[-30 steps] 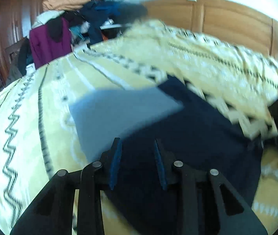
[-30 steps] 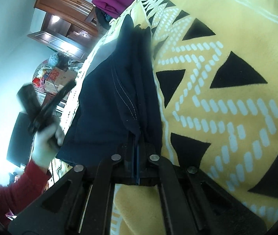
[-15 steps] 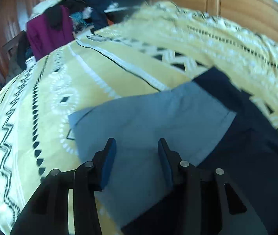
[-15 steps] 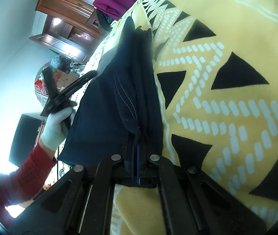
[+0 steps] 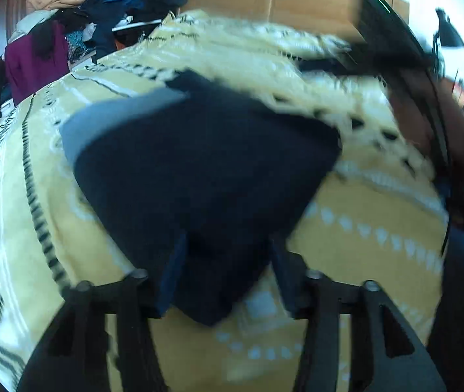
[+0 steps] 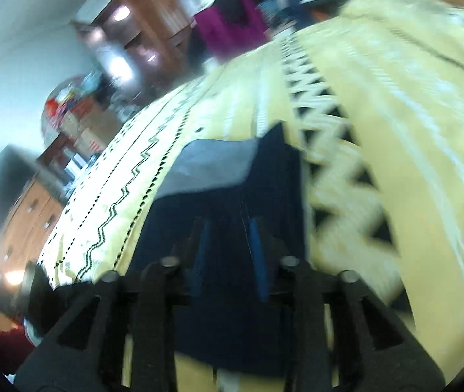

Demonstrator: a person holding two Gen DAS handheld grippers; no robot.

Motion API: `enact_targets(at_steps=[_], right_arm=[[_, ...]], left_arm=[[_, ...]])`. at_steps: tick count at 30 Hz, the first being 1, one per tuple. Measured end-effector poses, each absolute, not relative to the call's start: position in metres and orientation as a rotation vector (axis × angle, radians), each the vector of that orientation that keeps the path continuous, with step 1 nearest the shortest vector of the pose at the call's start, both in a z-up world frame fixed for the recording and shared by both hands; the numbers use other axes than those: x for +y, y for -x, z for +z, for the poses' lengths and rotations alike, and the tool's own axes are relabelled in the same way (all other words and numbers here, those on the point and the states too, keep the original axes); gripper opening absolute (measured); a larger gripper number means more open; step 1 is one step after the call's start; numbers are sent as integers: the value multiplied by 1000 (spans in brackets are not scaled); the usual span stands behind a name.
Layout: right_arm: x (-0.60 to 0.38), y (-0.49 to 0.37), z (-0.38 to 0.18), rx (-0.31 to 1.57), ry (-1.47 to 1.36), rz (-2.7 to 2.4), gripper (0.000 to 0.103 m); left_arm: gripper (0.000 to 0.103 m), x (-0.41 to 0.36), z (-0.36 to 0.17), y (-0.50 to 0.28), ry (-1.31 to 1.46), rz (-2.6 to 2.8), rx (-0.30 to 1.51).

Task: Fold small clothes

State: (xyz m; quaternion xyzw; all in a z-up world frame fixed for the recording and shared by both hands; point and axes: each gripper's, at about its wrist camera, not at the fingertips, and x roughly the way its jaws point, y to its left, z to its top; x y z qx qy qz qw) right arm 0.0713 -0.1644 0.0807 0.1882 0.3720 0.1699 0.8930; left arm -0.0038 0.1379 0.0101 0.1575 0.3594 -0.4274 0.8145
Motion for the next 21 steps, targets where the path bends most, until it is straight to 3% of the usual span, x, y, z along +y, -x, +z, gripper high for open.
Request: enact_targets(at_steps=[5, 9, 13, 17, 18, 19, 20, 21], right_arm=[[-138, -190, 52, 921, -241, 378, 7], [-142, -236, 17, 1018, -179, 287, 0], [-158, -214, 34, 971, -235, 199, 1], [-152, -139, 81, 882, -180, 190, 11], [-149, -118, 91, 859, -171, 193, 23], [-144, -85, 100, 832, -152, 181, 46], [-140, -62, 104, 817, -140, 176, 58], [-136, -39, 108, 804, -127, 169, 78]], left_arm=[[59, 137, 7, 3, -312, -900, 770], [63, 135, 4, 6, -325, -902, 768], [64, 134, 3, 9, -318, -904, 770], [65, 136, 8, 3, -298, -871, 790], [65, 137, 13, 2, -276, -851, 800], [65, 138, 18, 3, -265, -829, 802], [65, 139, 21, 4, -262, -800, 806], [67, 140, 25, 5, -261, -764, 810]])
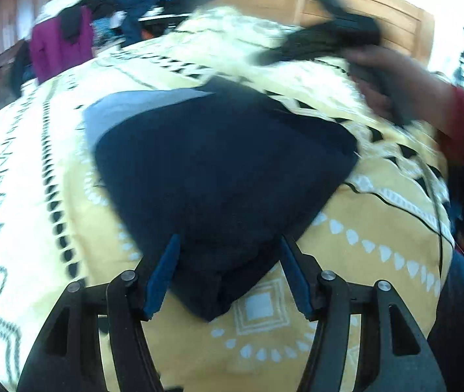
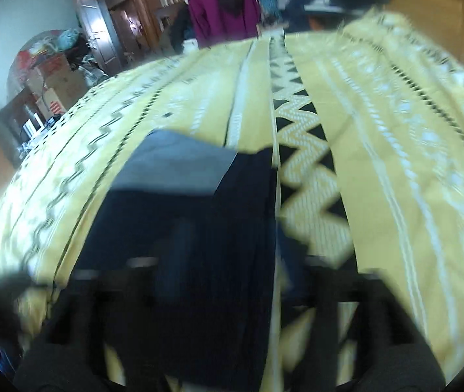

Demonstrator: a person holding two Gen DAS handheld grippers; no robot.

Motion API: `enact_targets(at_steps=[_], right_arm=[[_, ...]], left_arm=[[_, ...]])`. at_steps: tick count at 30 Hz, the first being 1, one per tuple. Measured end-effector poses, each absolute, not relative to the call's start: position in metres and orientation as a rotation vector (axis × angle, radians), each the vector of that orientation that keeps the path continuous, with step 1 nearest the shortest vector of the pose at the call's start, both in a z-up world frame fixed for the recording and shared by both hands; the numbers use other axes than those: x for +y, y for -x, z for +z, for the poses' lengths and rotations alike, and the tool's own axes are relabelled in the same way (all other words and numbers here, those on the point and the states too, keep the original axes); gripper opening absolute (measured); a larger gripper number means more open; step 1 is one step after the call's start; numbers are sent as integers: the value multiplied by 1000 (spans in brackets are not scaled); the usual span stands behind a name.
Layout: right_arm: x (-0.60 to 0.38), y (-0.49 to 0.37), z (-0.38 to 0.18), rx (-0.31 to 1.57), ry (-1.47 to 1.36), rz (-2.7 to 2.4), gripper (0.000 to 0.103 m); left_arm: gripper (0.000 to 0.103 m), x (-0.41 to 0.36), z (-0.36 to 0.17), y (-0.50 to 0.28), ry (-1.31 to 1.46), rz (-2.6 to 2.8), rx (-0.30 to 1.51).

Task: Fold small clothes
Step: 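Pull both open grippers back from the folded navy garment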

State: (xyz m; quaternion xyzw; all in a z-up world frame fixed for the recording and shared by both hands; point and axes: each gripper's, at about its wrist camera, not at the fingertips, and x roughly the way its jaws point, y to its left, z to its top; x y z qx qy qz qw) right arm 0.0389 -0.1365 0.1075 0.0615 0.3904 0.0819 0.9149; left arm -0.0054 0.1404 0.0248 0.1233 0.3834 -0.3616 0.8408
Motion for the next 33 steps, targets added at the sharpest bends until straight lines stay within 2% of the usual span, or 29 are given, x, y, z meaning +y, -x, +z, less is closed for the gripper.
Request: enact_targets(at_steps=[1, 6, 7, 15, 17, 18, 19, 33], right_arm=[[-131, -9, 108, 795, -108, 150, 87], [-114, 69, 82, 874, -127, 85, 91], [-109, 83, 72, 897, -132, 62, 91], [-96, 107, 21, 1031, -113, -23, 93], [-93, 106, 17, 1037, -89, -32, 97], [-91, 105, 16, 1043, -80, -26, 103], [-90, 103, 13, 1053, -71, -19, 103], [-86, 91, 2, 1062, -56, -43, 103]], left_arm=[[71, 143, 28, 7, -255, -723, 816], [76, 172, 38, 18, -202, -516, 833], [79, 181, 38, 20, -193, -471, 843], [92, 218, -9, 10, -186, -211, 1024], [100, 223, -17, 10, -156, -198, 1021], [102, 225, -18, 9, -150, -187, 1024], [103, 227, -18, 8, -142, -179, 1032], [103, 232, -23, 7, -85, -200, 1027]])
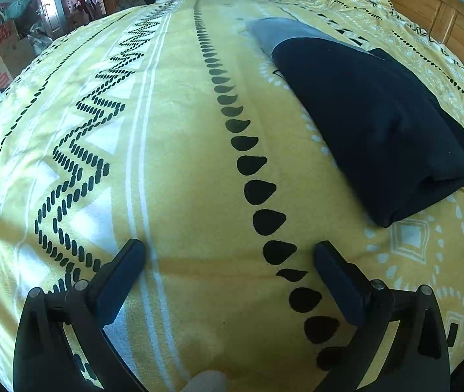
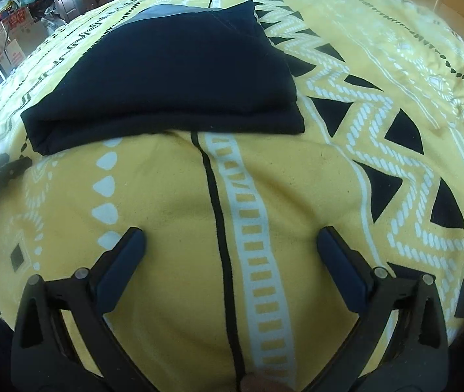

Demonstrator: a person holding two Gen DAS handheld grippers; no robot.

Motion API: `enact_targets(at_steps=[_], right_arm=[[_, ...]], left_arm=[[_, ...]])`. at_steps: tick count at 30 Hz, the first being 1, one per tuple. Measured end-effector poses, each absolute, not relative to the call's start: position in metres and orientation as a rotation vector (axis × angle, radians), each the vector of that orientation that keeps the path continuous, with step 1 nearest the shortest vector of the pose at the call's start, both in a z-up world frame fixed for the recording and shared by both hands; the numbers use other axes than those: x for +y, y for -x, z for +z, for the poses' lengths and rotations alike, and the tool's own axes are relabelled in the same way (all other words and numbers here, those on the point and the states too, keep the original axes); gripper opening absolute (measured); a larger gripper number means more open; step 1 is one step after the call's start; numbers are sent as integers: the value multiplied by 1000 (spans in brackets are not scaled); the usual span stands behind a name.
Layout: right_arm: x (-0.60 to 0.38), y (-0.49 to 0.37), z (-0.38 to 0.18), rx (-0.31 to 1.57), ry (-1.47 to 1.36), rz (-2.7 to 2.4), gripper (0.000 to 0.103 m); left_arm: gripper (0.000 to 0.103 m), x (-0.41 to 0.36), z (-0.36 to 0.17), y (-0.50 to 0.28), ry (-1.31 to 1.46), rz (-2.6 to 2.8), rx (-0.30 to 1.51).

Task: Fold small clothes
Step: 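Pull both open grippers back from the folded navy garment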

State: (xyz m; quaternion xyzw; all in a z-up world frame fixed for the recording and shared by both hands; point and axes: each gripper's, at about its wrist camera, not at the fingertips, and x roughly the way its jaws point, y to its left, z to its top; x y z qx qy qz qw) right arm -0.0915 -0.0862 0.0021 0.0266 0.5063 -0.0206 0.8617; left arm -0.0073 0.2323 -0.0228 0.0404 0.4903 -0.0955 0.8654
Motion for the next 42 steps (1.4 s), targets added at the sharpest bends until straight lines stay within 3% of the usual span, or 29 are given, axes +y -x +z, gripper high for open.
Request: enact_targets(at_steps=[42], right_arm=[[-89, 88, -3, 1050, -61, -41, 103]], left_arm=[[103, 233, -27, 7, -71, -206, 980]])
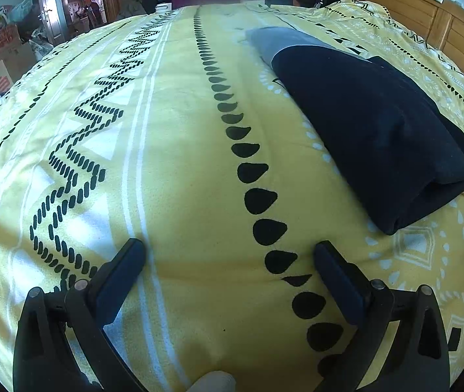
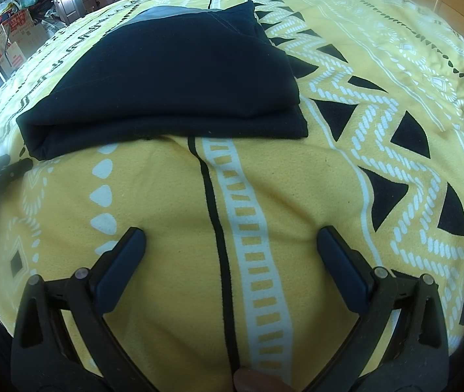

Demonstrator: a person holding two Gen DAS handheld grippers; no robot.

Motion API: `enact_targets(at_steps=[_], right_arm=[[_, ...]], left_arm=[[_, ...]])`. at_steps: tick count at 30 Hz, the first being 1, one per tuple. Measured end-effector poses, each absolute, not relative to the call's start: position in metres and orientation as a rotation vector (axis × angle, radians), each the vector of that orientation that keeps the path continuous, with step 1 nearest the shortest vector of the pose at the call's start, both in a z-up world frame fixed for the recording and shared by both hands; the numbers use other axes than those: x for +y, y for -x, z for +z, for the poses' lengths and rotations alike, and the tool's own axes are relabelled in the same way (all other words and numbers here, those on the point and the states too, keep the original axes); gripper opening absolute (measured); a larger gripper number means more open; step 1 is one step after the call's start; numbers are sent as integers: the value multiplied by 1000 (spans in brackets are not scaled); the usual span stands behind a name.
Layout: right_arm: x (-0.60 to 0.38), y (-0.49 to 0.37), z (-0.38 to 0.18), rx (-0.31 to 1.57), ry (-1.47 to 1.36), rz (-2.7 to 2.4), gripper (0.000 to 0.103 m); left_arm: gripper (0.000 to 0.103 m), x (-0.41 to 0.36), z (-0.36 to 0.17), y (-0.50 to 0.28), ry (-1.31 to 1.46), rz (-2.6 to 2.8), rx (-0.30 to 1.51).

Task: Fold small clothes
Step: 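Pull both open grippers back from the folded navy garment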

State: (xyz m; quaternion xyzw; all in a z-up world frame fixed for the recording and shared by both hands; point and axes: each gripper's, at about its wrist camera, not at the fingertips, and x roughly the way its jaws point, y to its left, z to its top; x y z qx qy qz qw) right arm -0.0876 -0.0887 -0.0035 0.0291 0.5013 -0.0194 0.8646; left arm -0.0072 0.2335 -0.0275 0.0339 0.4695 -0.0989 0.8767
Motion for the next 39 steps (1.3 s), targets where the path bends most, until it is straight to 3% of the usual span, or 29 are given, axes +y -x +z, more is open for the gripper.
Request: enact_targets(at_steps=[39], right_arm=[[-86, 85, -2, 1053, -44, -53, 103]], left_arm=[[103, 228, -21, 0, -98, -212, 1018]])
